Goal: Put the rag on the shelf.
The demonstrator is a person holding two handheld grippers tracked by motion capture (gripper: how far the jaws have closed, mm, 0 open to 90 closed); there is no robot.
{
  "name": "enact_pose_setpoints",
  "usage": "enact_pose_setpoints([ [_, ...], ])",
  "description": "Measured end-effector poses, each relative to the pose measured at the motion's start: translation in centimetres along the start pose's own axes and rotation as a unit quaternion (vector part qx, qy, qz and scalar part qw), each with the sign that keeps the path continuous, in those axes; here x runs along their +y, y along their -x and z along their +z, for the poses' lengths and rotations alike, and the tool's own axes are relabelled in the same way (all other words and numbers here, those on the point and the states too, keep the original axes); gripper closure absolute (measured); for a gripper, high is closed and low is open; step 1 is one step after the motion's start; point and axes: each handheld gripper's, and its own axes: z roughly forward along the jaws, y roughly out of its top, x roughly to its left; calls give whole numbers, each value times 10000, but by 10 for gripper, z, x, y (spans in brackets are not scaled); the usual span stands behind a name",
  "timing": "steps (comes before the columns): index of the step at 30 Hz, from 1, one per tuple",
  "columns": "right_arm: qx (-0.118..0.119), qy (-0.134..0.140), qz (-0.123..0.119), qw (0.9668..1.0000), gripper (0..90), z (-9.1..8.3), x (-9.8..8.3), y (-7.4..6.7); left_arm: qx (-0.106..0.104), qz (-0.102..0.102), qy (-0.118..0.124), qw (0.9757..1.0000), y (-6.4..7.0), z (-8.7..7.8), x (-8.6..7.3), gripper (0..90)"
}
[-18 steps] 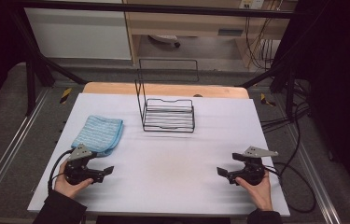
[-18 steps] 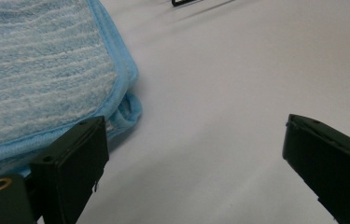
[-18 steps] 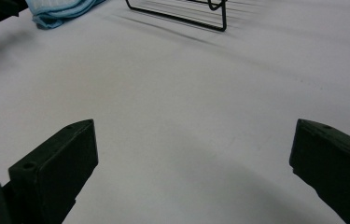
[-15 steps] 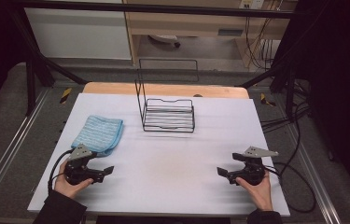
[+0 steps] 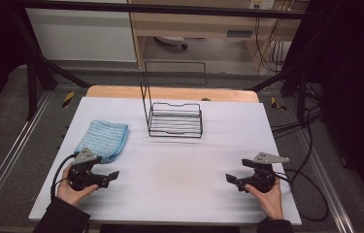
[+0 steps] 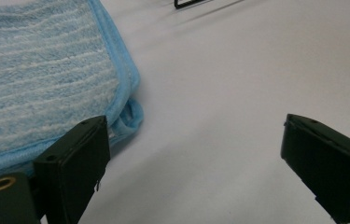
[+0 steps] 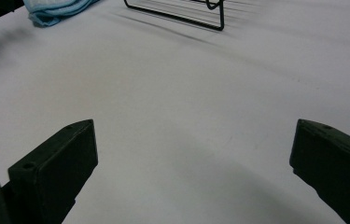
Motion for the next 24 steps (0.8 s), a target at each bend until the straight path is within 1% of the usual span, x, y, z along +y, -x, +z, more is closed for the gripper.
enact_pose_setpoints([
  [6,-6,4,5,10000,14,1,0,-1,48,30,14,10000,0,-4,8,96],
  [8,-12,0,6,10000,14,1,0,0,103,4,-10,9999,-1,-5,11,99],
  [12,-24,-20,-4,10000,14,1,-1,-1,194,35,-57,9998,-4,-8,21,119],
  [13,-18,-36,27,10000,14,1,-1,-1,218,41,-51,9997,-5,-9,24,127],
  [15,-13,-49,-1,10000,14,2,-1,-1,250,57,-49,9997,-7,-10,30,141],
  [16,-21,-48,-3,10000,14,2,-1,-1,278,34,-42,9996,-8,-10,32,149],
  [17,-24,-55,7,10000,14,2,-1,-1,325,-11,-53,9995,-11,-10,38,158],
  [20,-30,-50,6,10000,15,2,-1,-1,375,-22,-86,9993,-13,-8,42,189],
  [22,-30,-57,-10,10000,14,3,-1,-1,393,-86,-120,9991,-16,-6,46,206],
  [24,-33,-60,-4,10000,14,3,-1,-1,426,-56,-174,9989,-18,-2,48,224],
])
